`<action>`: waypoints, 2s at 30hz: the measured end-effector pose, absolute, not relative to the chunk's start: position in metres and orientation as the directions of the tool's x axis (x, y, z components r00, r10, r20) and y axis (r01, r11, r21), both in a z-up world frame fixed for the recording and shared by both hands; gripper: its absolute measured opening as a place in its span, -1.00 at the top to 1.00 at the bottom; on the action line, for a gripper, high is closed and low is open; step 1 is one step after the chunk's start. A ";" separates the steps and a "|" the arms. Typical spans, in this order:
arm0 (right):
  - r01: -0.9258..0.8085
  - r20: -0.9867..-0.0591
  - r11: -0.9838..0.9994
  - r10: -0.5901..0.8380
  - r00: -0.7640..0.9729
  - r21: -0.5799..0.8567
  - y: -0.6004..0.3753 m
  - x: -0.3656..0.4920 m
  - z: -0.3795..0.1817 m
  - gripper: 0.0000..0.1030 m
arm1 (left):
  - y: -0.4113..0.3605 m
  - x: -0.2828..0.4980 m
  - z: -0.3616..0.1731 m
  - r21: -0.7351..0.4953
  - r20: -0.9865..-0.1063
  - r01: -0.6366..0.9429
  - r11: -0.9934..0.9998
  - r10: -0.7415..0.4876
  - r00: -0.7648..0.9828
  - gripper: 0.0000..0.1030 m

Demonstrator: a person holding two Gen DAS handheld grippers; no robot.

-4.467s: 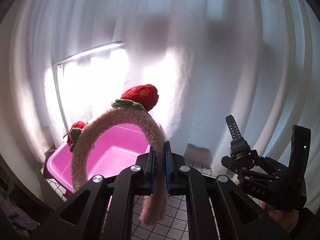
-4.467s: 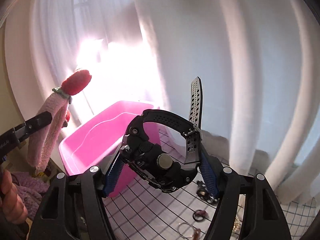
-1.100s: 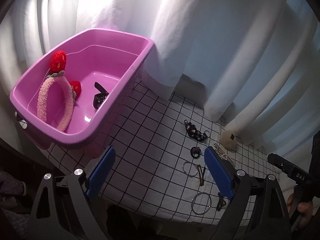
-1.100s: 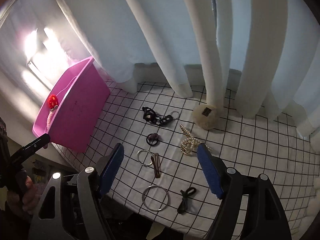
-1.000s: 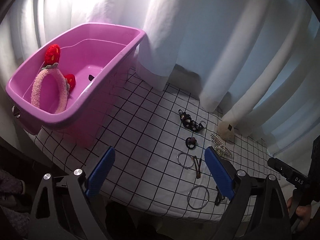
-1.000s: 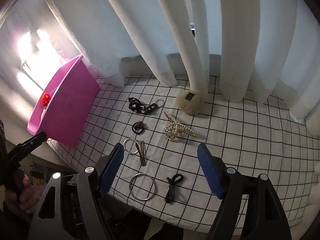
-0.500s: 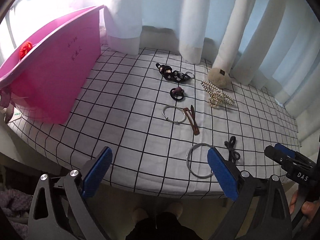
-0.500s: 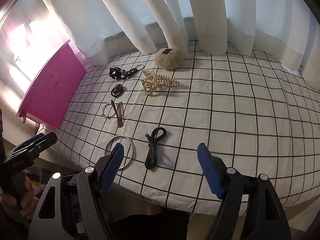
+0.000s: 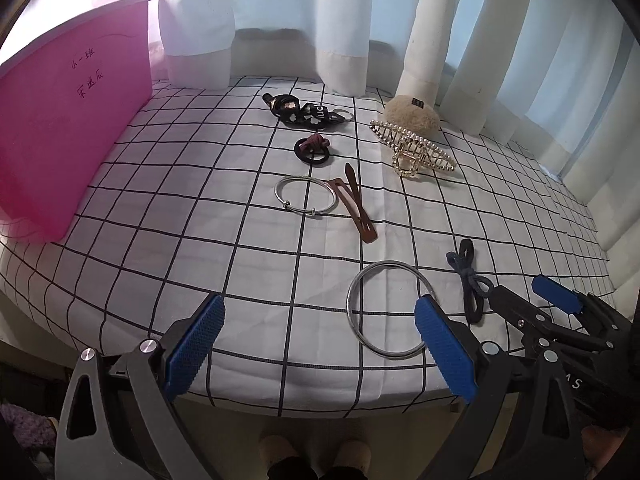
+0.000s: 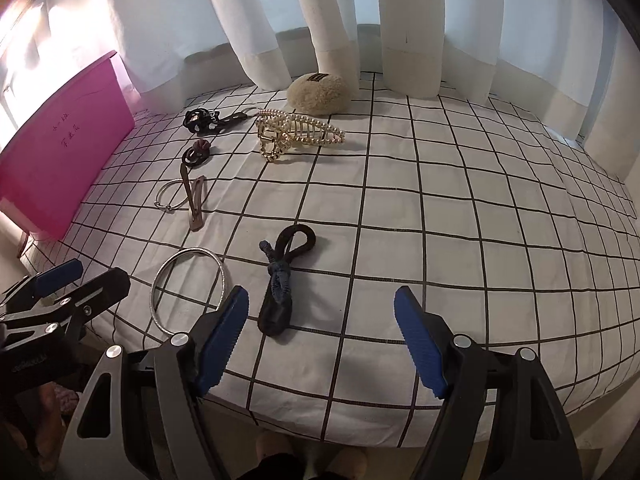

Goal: Organize jewelry
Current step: 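Grasp the large silver bangle with the left tool while the right tool grasps the black bow hair tie, then carry the bangle with the left tool while the right tool carries the bow tie to the tub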

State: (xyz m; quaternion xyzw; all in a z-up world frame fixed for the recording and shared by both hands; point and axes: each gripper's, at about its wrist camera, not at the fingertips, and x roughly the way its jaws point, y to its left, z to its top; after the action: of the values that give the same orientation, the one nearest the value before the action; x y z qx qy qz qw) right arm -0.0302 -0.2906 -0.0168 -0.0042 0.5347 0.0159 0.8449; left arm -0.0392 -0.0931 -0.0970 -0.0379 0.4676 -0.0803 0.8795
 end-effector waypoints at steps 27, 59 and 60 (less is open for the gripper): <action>-0.230 -0.821 0.972 0.090 0.564 -0.051 -0.307 -0.028 -0.043 0.76 | -0.144 -0.051 -0.123 -0.128 -0.753 0.046 0.991 -0.128 0.645 -0.83; -0.215 -0.794 0.976 0.117 0.597 -0.018 -0.318 -0.031 -0.041 0.76 | -0.174 -0.058 -0.130 -0.026 -0.674 0.092 0.995 -0.085 0.734 -0.37; -0.214 -0.790 0.977 0.119 0.601 -0.017 -0.318 -0.031 -0.040 0.76 | -0.174 -0.058 -0.128 -0.023 -0.668 0.093 0.995 -0.084 0.740 -0.37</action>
State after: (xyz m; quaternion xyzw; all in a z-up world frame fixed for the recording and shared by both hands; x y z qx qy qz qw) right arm -0.0313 -0.3184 -0.0397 -0.0548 0.4366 0.0932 0.8931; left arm -0.0583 -0.1742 -0.1280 0.0056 0.3577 -0.0475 0.9326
